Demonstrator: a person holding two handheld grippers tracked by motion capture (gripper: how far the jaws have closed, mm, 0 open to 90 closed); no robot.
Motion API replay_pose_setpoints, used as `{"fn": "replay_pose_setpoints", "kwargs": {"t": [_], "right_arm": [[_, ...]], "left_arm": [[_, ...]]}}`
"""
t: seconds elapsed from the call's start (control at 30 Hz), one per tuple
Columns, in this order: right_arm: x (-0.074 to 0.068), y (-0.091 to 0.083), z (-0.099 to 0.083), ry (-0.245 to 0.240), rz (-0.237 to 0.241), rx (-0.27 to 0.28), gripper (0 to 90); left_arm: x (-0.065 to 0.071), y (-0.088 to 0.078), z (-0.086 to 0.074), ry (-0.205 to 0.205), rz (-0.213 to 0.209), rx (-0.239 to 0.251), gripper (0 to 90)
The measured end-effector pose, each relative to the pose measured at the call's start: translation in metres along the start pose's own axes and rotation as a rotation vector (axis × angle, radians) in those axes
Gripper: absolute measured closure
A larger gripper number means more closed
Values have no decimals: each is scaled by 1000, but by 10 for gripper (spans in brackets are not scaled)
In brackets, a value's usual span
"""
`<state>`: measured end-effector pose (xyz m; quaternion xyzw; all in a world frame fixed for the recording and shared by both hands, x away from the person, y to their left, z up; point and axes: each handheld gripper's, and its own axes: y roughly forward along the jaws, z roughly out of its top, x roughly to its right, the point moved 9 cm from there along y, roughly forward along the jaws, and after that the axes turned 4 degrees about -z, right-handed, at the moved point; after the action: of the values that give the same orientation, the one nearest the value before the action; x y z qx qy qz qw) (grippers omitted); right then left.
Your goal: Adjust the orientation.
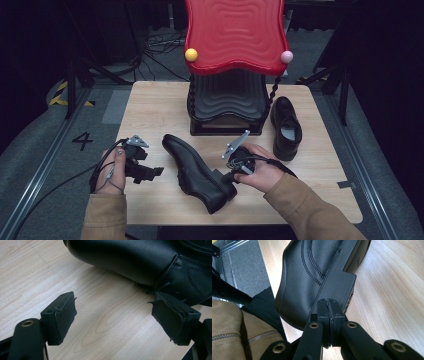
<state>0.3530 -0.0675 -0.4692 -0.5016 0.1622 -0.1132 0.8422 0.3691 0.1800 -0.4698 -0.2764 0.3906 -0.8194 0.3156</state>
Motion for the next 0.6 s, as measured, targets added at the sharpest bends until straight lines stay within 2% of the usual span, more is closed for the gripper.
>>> {"fn": "replay_pose_setpoints", "kwargs": {"t": [0.13, 0.27, 0.43, 0.5, 0.6], "right_arm": [[1, 0, -1, 5, 1, -1, 900], [4, -1, -2, -10, -20, -7, 900], [10, -3, -4, 8, -33, 1, 900], [15, -5, -5, 14, -50, -2, 900], [29, -8, -9, 17, -127, -16, 900]], "left_arm": [[0, -1, -1, 3, -1, -7, 201], [1, -2, -1, 5, 1, -3, 201], [1, -3, -2, 5, -1, -5, 201], [1, -3, -3, 5, -3, -4, 201], [1, -4, -3, 2, 0, -2, 201]]}}
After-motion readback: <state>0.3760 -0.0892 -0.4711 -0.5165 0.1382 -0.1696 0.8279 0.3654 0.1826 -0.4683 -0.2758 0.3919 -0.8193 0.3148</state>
